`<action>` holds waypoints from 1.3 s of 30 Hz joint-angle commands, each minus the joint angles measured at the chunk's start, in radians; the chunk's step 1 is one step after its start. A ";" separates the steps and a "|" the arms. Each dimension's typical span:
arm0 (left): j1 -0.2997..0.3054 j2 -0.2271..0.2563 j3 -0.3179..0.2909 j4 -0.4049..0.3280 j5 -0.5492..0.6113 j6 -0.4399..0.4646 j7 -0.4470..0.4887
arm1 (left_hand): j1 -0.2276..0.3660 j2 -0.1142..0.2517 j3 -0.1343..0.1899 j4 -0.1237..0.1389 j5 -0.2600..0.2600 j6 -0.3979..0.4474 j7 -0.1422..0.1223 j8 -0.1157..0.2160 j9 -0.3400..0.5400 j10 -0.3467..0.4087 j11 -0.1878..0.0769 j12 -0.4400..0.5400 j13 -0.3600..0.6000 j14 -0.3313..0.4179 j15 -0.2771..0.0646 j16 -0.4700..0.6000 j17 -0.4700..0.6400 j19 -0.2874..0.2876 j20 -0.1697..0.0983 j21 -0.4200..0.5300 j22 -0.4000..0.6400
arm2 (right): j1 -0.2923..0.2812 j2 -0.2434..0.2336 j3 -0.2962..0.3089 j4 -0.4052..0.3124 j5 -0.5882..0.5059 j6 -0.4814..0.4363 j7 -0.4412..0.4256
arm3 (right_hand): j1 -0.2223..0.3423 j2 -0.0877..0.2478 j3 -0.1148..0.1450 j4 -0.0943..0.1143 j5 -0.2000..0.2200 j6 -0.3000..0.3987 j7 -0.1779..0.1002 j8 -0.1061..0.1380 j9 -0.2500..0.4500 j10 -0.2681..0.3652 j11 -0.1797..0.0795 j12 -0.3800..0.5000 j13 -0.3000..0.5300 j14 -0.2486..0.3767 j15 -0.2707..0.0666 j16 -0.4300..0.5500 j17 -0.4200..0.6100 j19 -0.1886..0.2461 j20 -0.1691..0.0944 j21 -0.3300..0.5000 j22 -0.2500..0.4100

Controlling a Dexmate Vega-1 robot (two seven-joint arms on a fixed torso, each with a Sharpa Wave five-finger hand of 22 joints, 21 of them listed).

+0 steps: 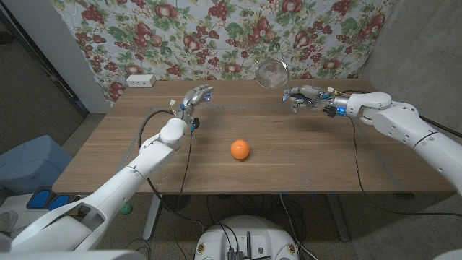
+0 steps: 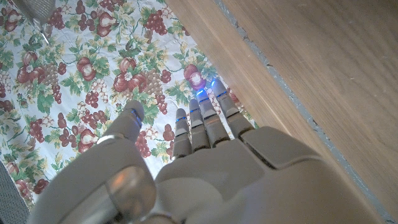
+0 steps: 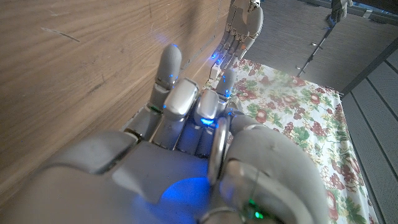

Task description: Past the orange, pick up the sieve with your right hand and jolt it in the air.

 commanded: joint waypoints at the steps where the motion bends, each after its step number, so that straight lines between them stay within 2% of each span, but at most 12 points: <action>1: -0.003 -0.002 0.003 0.000 0.002 0.004 0.002 | -0.007 0.001 0.007 0.000 0.005 0.011 -0.001 -0.004 0.003 0.009 0.002 0.004 0.002 0.001 0.003 0.009 0.003 0.009 -0.003 -0.004 0.003 | 0.013 -0.008 -0.012 0.002 -0.004 -0.020 0.012 | -0.007 0.002 0.006 0.000 0.003 0.051 0.057 0.006 0.000 -0.059 -0.062 0.009 0.003 -0.001 -0.002 0.004 0.001 0.000 -0.070 0.003 0.003; 8: 0.002 -0.001 0.002 -0.006 0.000 0.006 0.005 | -0.007 0.000 0.008 0.000 0.005 0.012 -0.001 -0.004 0.003 0.008 0.003 0.003 0.002 0.000 0.003 0.009 0.003 0.009 -0.003 -0.004 0.003 | 0.099 -0.041 -0.090 -0.029 -0.085 -0.157 0.038 | -0.007 0.003 0.006 0.000 0.004 0.051 0.056 0.008 -0.002 -0.061 -0.063 0.007 0.000 -0.001 -0.002 0.004 0.001 0.002 -0.070 0.002 0.001; 17: 0.004 0.001 0.000 -0.009 0.001 0.007 0.008 | -0.007 0.001 0.008 0.000 0.005 0.012 -0.001 -0.003 0.003 0.008 0.003 0.004 0.002 0.000 0.003 0.009 0.003 0.010 -0.003 -0.004 0.003 | 0.194 -0.049 -0.175 -0.049 -0.170 -0.304 0.077 | -0.006 0.005 0.008 -0.002 0.004 0.048 0.058 0.009 -0.005 -0.062 -0.061 0.005 -0.004 -0.001 -0.002 0.004 0.001 0.003 -0.069 0.001 0.000; 39: -0.003 0.001 -0.002 0.010 -0.007 -0.003 -0.004 | -0.008 0.000 0.007 0.000 0.005 0.012 -0.001 -0.003 0.003 0.008 0.002 0.003 0.002 0.000 0.003 0.009 0.003 0.010 -0.003 -0.006 0.003 | 0.212 -0.031 -0.189 -0.041 -0.189 -0.325 0.078 | -0.006 0.006 0.010 -0.005 0.003 0.048 0.062 0.011 -0.012 -0.062 -0.061 -0.001 -0.009 -0.002 -0.001 0.003 0.000 0.003 -0.068 0.000 0.000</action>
